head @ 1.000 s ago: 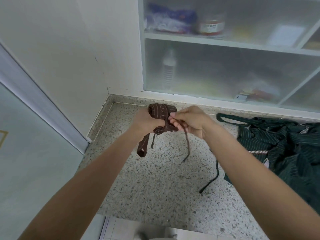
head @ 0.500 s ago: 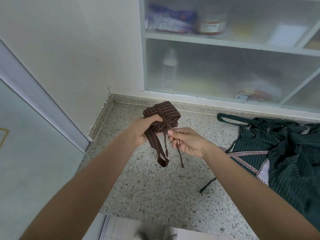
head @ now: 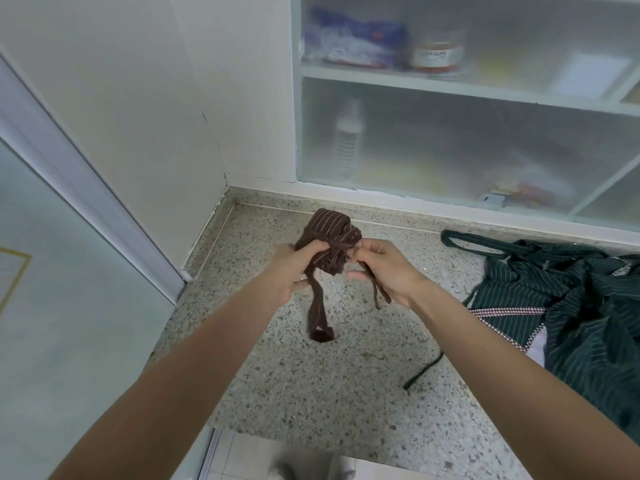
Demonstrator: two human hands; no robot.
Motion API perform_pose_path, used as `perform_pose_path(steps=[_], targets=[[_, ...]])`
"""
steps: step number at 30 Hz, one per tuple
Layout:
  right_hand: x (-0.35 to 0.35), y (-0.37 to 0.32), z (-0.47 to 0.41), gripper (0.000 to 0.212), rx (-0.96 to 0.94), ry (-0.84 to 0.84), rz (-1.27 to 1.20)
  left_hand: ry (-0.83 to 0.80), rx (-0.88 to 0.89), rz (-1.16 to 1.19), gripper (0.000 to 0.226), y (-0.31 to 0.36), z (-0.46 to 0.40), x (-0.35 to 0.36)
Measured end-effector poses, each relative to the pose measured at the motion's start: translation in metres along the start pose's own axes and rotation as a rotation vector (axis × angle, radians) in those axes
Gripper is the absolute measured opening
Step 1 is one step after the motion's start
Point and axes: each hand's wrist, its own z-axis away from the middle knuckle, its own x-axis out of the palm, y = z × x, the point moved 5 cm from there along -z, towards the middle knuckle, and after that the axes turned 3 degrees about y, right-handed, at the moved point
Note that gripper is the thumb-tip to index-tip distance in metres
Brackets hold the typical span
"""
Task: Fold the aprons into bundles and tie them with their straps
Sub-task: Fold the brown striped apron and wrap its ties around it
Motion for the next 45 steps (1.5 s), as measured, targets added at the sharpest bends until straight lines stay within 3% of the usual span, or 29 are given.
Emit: perform_pose_path(steps=[2,4,6,8,14,17,21,25,28,32,34,36,38,39,41,43,45], targets=[[-0.003,-0.001,-0.001,0.027,-0.01,0.011,0.086,0.21,0.225,-0.34,0.076,0.003,0.002,-0.006],[-0.001,0.001,-0.002,0.029,0.011,-0.021,0.198,0.329,0.642,-0.587,0.057,0.014,0.017,-0.005],[0.001,0.002,-0.003,0.03,0.032,-0.038,0.306,0.167,0.915,-0.731,0.031,0.017,0.027,0.007],[0.004,0.002,-0.004,0.029,0.052,-0.06,0.367,0.019,0.984,-0.828,0.022,0.012,0.027,0.013],[0.013,0.017,-0.006,0.011,0.14,-0.178,0.311,-0.083,0.926,-0.857,0.016,0.003,0.011,0.006],[0.022,0.022,-0.008,0.017,0.15,-0.213,0.361,-0.132,0.936,-0.949,0.011,-0.007,0.008,0.01],[0.026,0.024,-0.006,0.011,0.117,-0.27,0.363,-0.113,0.944,-0.924,0.005,-0.014,0.005,0.004],[0.025,0.023,-0.006,0.02,0.046,-0.273,0.445,-0.101,0.972,-0.827,0.007,-0.016,0.006,-0.003],[0.029,0.019,-0.005,0.01,-0.005,-0.267,0.544,-0.127,1.008,-0.887,0.013,-0.018,0.008,0.0],[0.03,0.014,-0.002,0.006,-0.022,-0.233,0.431,-0.028,0.985,-0.837,0.017,-0.008,0.012,-0.004],[0.023,0.008,-0.004,0.01,-0.142,-0.082,0.579,-0.033,0.934,-0.779,0.017,-0.007,0.01,-0.006],[0.012,-0.002,0.0,0.019,-0.299,0.242,0.79,-0.007,0.833,-0.699,0.015,-0.008,0.007,-0.01],[0.006,-0.015,0.013,0.013,-0.43,0.499,0.883,0.058,0.729,-0.589,0.015,-0.011,0.003,-0.017],[0.006,-0.015,0.014,0.009,-0.431,0.492,0.904,0.087,0.699,-0.538,0.015,-0.012,0.002,-0.019],[0.015,-0.006,0.009,0.017,-0.308,0.254,0.824,0.109,0.666,-0.469,0.017,-0.011,0.002,-0.022],[0.027,0.003,0.009,0.018,-0.171,0.056,0.557,0.075,0.648,-0.415,0.018,-0.01,0.003,-0.019],[0.032,0.007,0.008,0.021,-0.106,0.033,0.303,0.031,0.626,-0.354,0.017,-0.008,0.006,-0.017]])
